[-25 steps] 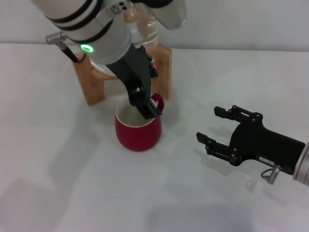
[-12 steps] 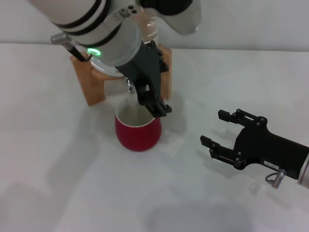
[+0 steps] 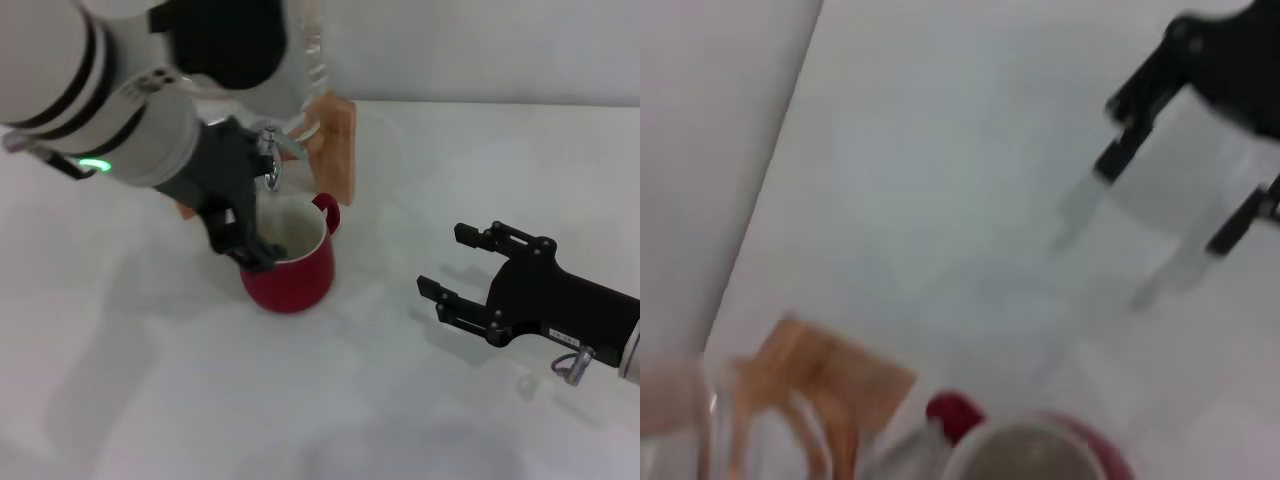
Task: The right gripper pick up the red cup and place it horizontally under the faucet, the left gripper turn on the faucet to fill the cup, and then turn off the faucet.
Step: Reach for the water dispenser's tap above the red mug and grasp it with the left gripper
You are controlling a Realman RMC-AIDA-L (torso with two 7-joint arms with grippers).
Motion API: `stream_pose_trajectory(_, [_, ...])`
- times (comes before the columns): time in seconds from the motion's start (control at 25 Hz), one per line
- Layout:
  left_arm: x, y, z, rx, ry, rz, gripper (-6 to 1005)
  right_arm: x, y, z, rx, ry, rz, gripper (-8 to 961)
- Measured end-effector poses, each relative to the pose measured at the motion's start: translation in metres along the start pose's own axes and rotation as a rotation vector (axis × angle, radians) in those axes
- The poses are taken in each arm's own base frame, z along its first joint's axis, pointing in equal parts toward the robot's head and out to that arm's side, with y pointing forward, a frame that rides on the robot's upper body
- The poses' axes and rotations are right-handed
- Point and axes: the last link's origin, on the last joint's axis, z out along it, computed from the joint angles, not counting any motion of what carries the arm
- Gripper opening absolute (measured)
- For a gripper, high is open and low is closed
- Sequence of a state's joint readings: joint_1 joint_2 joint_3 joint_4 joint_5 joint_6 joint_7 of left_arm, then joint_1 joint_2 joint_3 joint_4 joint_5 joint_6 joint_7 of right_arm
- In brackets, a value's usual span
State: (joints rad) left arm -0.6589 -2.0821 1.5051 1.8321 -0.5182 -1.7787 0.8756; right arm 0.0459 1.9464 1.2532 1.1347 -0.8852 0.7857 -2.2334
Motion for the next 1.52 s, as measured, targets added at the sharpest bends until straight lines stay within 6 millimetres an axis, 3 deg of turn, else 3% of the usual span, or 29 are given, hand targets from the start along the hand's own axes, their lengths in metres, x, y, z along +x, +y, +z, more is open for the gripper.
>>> stream_pose_trajectory(0.16, [-0.016, -0.001, 0.004, 0.016, -0.036, -0.046, 887, -0.001, 0.000, 0.001, -0.001, -0.002, -0.002, 707])
stream_pose_trajectory(0.36, [-0.020, -0.002, 0.007, 0.026, -0.033, -0.057, 887, -0.001, 0.000, 0.001, 0.000, -0.001, -0.002, 707])
stream_pose_trajectory(1.52, [-0.005, -0.010, 0.016, 0.030, -0.034, -0.015, 887, 0.002, -0.001, -0.001, 0.008, 0.009, 0.003, 707])
